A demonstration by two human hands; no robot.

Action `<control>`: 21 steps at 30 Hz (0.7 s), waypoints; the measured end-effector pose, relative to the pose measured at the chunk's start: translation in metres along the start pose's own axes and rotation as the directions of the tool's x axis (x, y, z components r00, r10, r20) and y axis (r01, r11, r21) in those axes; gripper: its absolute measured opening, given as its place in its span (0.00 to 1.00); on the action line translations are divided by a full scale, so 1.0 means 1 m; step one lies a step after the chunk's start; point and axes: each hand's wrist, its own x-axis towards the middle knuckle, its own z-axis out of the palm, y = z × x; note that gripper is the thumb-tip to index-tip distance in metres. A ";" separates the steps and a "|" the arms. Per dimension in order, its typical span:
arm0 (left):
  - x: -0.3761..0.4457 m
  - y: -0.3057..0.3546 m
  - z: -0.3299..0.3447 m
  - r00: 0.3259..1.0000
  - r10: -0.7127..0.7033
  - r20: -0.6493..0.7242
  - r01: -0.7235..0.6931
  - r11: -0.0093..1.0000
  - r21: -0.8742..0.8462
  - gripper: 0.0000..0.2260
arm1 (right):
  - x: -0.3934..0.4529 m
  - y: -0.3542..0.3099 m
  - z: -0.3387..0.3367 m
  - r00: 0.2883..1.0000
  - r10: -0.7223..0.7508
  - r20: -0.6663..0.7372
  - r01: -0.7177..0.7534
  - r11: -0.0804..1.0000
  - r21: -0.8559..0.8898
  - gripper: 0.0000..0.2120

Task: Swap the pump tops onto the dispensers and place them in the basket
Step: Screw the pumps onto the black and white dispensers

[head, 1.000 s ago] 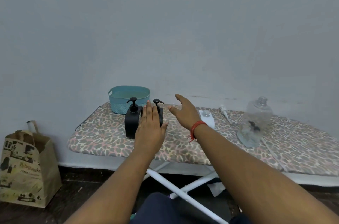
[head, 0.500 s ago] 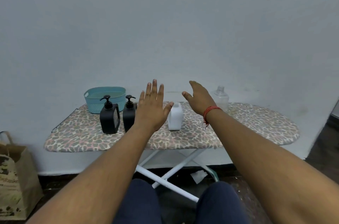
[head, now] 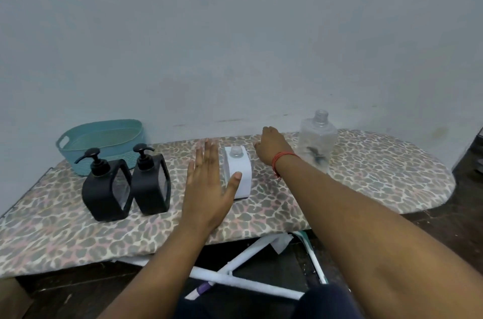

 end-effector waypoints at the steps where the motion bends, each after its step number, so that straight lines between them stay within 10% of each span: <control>1: 0.002 -0.002 0.004 1.000 0.004 0.006 -0.004 1.000 -0.016 0.38 | 0.013 0.002 0.007 1.000 0.019 0.011 -0.018 0.999 -0.046 0.20; 10: 0.013 -0.018 0.035 1.000 -0.002 -0.010 0.000 0.984 -0.177 0.34 | 0.090 0.023 0.042 0.988 0.151 0.011 -0.144 0.959 -0.244 0.17; 21: 0.001 -0.016 0.028 0.995 -0.091 0.050 0.099 0.976 -0.193 0.39 | 0.080 0.006 0.042 0.983 -0.101 -0.155 0.073 0.981 -0.181 0.15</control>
